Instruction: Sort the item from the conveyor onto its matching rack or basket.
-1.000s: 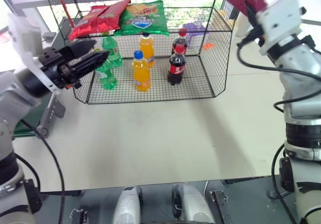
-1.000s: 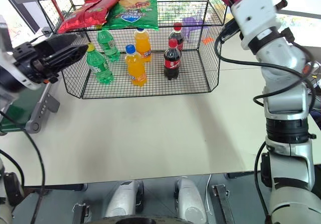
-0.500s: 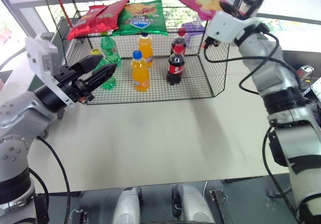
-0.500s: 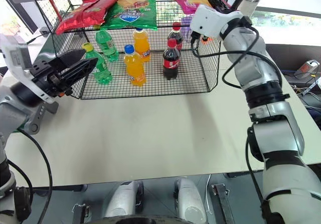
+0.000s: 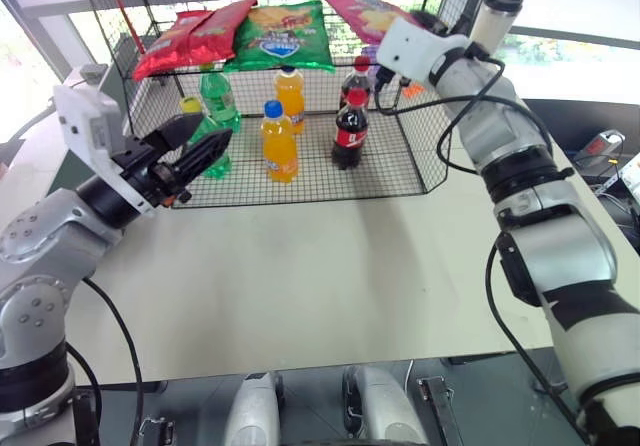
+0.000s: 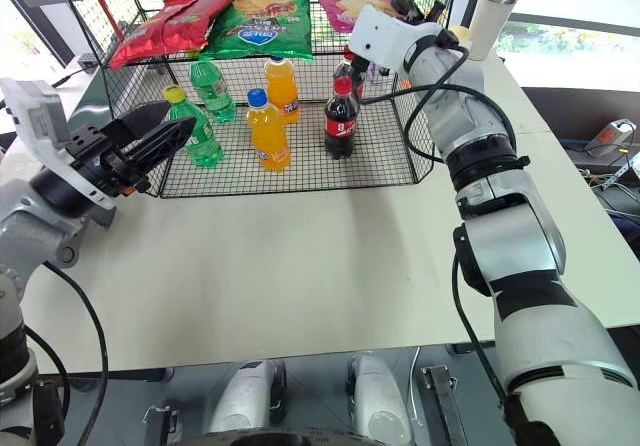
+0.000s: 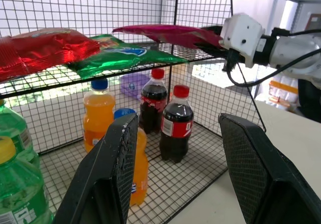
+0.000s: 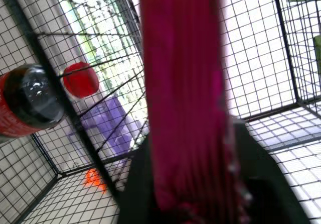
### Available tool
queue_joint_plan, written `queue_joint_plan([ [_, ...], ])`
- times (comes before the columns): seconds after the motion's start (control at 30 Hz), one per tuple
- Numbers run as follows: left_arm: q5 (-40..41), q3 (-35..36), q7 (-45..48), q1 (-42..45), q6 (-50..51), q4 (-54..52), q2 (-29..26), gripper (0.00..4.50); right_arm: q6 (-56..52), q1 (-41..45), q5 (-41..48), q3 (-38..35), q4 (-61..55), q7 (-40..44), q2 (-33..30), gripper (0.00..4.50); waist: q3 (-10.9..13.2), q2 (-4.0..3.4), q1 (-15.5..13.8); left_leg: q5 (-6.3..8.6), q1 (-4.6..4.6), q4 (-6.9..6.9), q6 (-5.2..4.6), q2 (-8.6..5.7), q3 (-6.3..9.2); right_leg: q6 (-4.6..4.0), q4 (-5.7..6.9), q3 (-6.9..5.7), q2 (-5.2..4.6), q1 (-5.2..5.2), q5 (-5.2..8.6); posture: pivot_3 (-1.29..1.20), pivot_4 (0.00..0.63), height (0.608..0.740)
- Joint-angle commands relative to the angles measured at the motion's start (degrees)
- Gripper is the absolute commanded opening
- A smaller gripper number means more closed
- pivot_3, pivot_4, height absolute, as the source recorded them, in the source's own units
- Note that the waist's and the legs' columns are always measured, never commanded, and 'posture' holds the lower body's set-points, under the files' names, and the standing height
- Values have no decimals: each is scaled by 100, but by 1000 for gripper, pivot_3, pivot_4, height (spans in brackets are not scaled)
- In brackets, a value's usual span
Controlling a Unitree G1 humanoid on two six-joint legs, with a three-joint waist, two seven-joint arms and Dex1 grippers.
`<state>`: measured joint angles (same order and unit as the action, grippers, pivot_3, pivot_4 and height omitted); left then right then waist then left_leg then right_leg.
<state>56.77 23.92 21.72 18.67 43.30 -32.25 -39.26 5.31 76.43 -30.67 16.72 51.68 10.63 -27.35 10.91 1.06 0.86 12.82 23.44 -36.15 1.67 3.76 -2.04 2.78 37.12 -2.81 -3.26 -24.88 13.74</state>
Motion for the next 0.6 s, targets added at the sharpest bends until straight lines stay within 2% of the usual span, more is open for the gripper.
queue_joint_plan([
  [0.03, -31, 46, -38, -3, -169, -139, -2, 2642, 136, 209, 62, -1, 92, 63, 55, 3359, 0, 1, 10, 0, 0, 0, 0, 0, 0, 0, 0, 0, 0, 0, 0, 0, 150, 740],
  [0.1, -44, 37, -55, -20, -186, -135, -3, 2642, 145, 249, 188, -57, 83, 327, 47, 4372, 0, 0, 22, 0, -2, 1, 0, 1, 0, 0, 1, 0, 1, 0, 0, 0, 150, 740],
  [0.13, -47, 34, -63, -22, -194, -127, -3, 2642, 134, 257, 310, -108, 35, 567, 39, 4450, -1, 0, 26, 0, -3, 2, 0, 1, 0, 0, 1, 0, 1, 0, 0, 0, 150, 740],
  [0.4, -126, -27, -77, -23, -279, -69, 9, 2642, -484, 19, 1638, -657, -790, 2944, -140, 4450, -1, 1, 5, 0, -4, 2, 0, 2, 0, 0, 1, 0, 3, 2, 0, 0, 150, 740],
  [0.6, -215, -87, -86, -29, -335, -38, 48, 2642, -806, -109, 1967, -754, -1073, 3557, -194, 4450, 0, -1, -3, 0, -5, 1, 0, 2, 0, 0, 1, -1, 3, 4, 0, 0, 150, 740],
])
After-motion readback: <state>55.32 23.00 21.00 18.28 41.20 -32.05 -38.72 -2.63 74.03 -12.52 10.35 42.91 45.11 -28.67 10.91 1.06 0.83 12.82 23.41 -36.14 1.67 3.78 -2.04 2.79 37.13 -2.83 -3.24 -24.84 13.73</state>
